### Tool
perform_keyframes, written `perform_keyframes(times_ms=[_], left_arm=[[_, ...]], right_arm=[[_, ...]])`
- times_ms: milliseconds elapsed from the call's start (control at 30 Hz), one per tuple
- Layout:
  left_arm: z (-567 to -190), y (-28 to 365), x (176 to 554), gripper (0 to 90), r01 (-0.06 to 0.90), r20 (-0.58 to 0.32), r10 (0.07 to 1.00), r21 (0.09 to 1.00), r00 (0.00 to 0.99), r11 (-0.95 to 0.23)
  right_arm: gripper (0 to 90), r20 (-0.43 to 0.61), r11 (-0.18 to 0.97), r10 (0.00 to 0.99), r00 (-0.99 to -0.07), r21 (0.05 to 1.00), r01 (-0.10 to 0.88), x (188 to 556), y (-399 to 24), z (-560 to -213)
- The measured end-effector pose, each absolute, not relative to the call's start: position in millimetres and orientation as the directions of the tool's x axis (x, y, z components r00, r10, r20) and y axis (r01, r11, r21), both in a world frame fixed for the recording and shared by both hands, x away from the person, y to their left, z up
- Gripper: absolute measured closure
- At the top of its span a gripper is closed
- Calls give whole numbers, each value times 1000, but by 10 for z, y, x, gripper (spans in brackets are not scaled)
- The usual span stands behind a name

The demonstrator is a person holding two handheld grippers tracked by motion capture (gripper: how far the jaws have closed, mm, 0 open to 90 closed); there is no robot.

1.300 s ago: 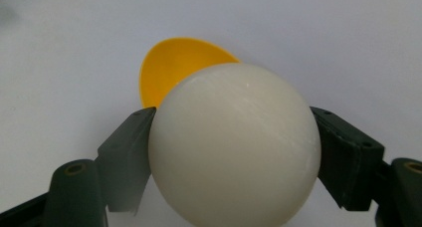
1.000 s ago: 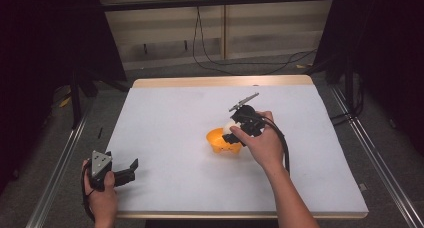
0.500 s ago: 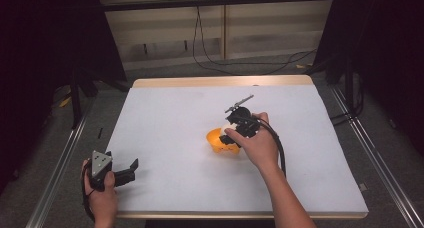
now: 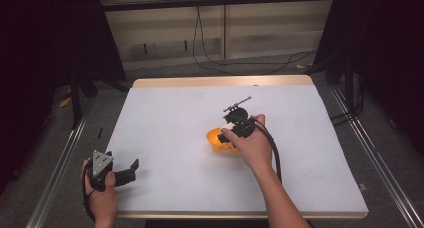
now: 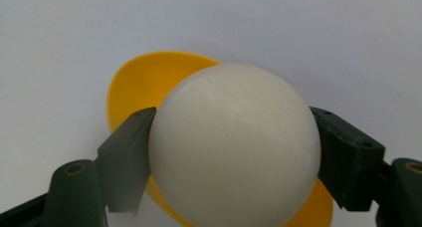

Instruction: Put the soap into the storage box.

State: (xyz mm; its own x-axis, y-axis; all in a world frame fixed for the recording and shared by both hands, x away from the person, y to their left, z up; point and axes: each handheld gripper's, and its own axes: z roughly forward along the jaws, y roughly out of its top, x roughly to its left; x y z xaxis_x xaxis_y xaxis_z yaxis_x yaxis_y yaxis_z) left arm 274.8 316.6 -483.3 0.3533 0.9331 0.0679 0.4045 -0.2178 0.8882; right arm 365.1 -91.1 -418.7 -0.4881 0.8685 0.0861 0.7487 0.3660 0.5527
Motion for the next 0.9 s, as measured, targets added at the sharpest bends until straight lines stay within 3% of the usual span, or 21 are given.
perform_keyframes(times_ms=[500,900], left_arm=[[-4833,3165,2749,20,406,66,933,888,354,-217],[-4832,3168,2748,20,405,65,933,888,354,-216]], right_arm=[[259,132,339,866,-481,552,762,3637,-908,-4178],[194,144,314,866,-479,588,745,3566,-1081,-4120]])
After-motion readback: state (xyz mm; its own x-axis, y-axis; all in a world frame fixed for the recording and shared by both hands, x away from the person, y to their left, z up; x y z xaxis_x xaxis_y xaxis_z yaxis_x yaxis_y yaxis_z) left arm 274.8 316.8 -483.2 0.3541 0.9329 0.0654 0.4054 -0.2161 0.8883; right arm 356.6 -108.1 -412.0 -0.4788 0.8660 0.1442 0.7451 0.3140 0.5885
